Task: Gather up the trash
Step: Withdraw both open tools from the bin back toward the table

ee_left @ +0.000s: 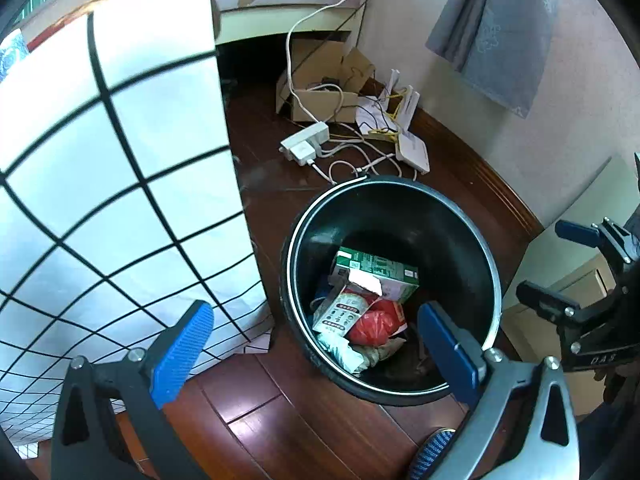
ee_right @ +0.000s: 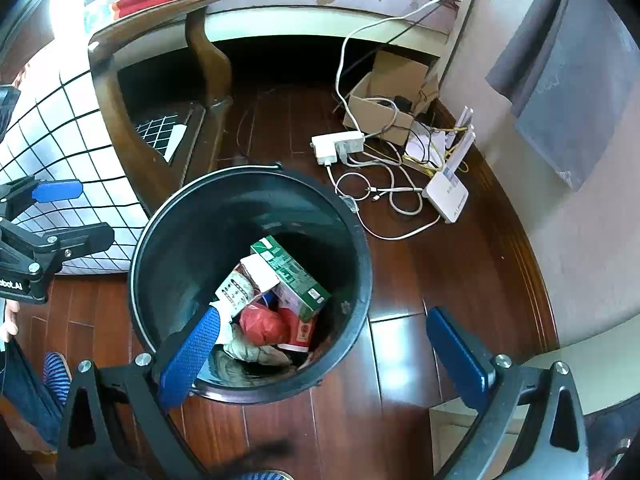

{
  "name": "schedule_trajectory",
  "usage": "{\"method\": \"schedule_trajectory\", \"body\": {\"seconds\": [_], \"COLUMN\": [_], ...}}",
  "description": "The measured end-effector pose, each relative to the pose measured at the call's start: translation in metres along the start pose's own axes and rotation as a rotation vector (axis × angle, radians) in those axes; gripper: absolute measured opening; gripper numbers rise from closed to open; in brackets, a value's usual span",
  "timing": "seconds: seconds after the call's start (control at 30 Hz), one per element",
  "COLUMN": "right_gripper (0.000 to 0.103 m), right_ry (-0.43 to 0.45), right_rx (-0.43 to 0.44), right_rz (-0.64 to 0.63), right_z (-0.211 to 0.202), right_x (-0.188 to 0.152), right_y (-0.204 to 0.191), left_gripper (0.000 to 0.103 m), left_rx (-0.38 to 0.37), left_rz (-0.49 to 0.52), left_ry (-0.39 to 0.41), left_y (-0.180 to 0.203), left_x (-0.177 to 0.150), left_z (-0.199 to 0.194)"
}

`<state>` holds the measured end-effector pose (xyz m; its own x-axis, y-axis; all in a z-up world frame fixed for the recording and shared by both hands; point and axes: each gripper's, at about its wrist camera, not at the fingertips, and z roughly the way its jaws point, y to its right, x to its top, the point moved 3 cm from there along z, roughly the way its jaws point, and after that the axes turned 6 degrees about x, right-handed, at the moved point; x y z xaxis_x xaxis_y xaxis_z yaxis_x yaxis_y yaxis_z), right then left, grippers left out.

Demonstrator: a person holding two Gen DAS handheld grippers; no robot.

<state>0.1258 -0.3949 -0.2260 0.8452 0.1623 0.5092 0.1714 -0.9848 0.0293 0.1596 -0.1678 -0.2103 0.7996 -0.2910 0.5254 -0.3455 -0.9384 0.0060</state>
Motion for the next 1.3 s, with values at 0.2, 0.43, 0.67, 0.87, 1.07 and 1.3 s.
{"method": "schedule_trajectory", "body": {"seconds": [0.2, 0.43, 0.67, 0.87, 1.07, 1.3], "right_gripper": [0.103, 0.103, 0.103, 0.103, 0.103, 0.103], "right_ry": [0.032, 0.064, 0.083, 0.116, 0.149, 0.173], "right_rx": [-0.001, 0.000, 0.010, 0.008, 0.004, 0.044], "right_rz": [0.008, 0.020, 0.018, 0.027, 0.029, 0.022], "right_z": [-0.006, -0.016, -0.024, -0.039, -0.055, -0.064], "right_x": [0.003, 0.006, 0.011, 0.016, 0.025, 0.041], "right_y": [-0.003, -0.007, -0.011, -0.018, -0.031, -0.058], "left_gripper": [0.103, 0.103, 0.103, 0.103, 0.103, 0.103], "left_rx": [0.017, 0.052, 0.078, 0.097, 0.123, 0.144], "left_rz": [-0.007, 0.029, 0.011, -0.018, -0.024, -0.065], "left_ry": [0.040, 0.065, 0.062, 0.065, 0.087, 0.133], "left_y": [-0.002, -0.001, -0.007, -0.017, -0.028, -0.053], "left_x": [0.004, 0.006, 0.009, 0.010, 0.008, 0.008], "left_z": [-0.011, -0.020, -0.030, -0.042, -0.060, -0.087]}}
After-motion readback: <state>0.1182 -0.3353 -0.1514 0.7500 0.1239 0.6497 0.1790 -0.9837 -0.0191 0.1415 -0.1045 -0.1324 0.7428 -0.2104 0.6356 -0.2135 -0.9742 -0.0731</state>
